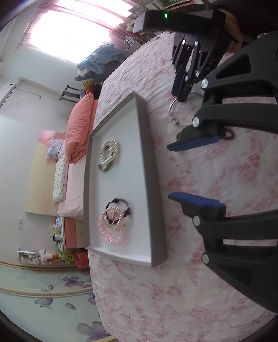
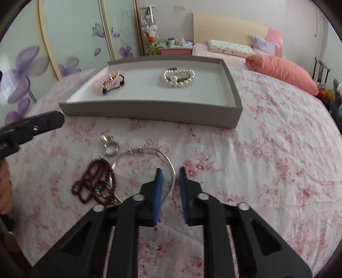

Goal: Organize jewelry
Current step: 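Grasp the dark red beaded necklace with the left tool while the right tool reaches the silver bangle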

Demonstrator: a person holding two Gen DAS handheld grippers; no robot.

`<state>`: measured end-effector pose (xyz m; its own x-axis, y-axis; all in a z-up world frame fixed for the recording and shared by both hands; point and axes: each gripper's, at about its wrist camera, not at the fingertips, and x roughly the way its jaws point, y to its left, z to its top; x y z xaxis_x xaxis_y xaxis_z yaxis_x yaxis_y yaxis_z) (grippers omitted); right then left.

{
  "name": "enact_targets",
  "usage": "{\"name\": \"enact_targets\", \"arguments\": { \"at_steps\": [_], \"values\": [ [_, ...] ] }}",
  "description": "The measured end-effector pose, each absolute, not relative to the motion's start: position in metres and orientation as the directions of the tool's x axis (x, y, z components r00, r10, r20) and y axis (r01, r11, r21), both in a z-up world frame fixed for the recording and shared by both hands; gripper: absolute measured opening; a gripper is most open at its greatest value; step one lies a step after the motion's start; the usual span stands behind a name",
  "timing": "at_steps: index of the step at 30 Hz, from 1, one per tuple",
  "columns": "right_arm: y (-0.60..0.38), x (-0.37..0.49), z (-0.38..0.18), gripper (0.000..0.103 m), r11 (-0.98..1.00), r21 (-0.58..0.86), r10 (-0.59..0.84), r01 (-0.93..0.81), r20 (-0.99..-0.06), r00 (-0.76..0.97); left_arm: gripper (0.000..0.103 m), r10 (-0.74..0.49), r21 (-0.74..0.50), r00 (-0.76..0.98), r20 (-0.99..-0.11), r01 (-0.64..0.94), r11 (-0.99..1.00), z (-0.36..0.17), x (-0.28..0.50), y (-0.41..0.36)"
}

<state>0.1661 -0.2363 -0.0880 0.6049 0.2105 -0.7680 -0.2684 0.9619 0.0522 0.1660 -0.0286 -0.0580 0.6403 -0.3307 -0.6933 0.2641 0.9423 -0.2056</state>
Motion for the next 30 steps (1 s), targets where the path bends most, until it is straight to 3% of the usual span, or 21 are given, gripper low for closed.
{"name": "enact_targets", "arguments": {
  "at_steps": [9, 24, 28, 30],
  "values": [
    [-0.270, 0.186, -0.088, 0.004, 0.997, 0.054, 0.079, -0.058, -0.771, 0.632, 0.054, -0.377, -0.199, 0.570, -0.730, 0.351, 0.915, -0.071, 0.153, -0.058],
    [-0.274, 0.186, -0.089, 0.004, 0.994, 0.093, 0.108, -0.057, -0.769, 0.630, 0.065, -0.322, -0.117, 0.486, -0.812, 0.404, 0.907, -0.099, 0.158, -0.118],
    [-0.275, 0.186, -0.089, 0.004, 0.994, 0.094, 0.108, -0.057, -0.769, 0.630, 0.059, -0.256, -0.039, 0.519, -0.815, 0.392, 0.919, -0.102, 0.156, -0.127],
    [-0.276, 0.185, -0.089, 0.004, 0.994, 0.096, 0.111, -0.057, -0.769, 0.630, 0.044, -0.249, -0.023, 0.534, -0.808, 0.393, 0.919, -0.101, 0.154, -0.126]
  ]
}}
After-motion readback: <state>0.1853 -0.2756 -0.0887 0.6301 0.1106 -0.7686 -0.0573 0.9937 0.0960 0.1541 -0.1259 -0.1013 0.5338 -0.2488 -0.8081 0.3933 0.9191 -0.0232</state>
